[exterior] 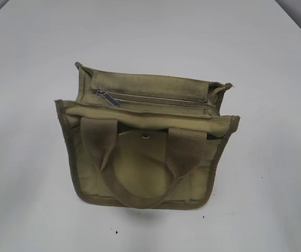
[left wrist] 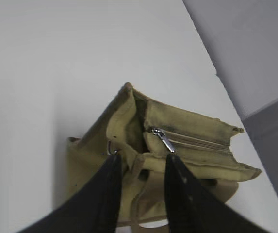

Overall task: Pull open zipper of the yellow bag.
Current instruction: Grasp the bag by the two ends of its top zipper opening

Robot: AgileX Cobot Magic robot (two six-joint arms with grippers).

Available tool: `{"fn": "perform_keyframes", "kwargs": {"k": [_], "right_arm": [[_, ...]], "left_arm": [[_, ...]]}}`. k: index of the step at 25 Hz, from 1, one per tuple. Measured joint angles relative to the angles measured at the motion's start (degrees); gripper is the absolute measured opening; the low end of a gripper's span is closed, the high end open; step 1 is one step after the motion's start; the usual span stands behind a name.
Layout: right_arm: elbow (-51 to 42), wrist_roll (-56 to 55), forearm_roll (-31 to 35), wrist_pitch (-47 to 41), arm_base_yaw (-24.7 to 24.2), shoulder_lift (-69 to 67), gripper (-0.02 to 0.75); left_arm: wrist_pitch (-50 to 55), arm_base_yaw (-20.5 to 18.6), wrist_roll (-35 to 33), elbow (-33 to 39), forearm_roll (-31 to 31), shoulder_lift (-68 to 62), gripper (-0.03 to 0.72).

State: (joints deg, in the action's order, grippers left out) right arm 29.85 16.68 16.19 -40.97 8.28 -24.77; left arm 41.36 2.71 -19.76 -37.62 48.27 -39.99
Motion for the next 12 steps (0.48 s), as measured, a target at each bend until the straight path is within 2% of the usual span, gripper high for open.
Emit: {"fn": "perform_keyframes", "kwargs": {"k": [2,5,9,12], "right_arm": [[0.04,1.29,2.07,2.99,1.55,-5.21,0.362],[0.04,4.56,6.5,6.43,3.97,-13.9,0.362],[1.59,11.74,14.04,9.79,8.08,-26.04,0.362],[5.89,16.51,17.33,10.54,12.0,-32.58,0.362]], "left_arm": [[2.25,0.0,-2.43,-3.6,3.86,-10.44,0.244],[5.56,1.67,-3.43,-9.2,5.29,-20.86,0.244],[7.61,7.42,-3.61,-16.19,5.55,-32.17,0.246],[8.08,11.61,-3.01,-19.77,5.5,-38.92,0.246]]}}
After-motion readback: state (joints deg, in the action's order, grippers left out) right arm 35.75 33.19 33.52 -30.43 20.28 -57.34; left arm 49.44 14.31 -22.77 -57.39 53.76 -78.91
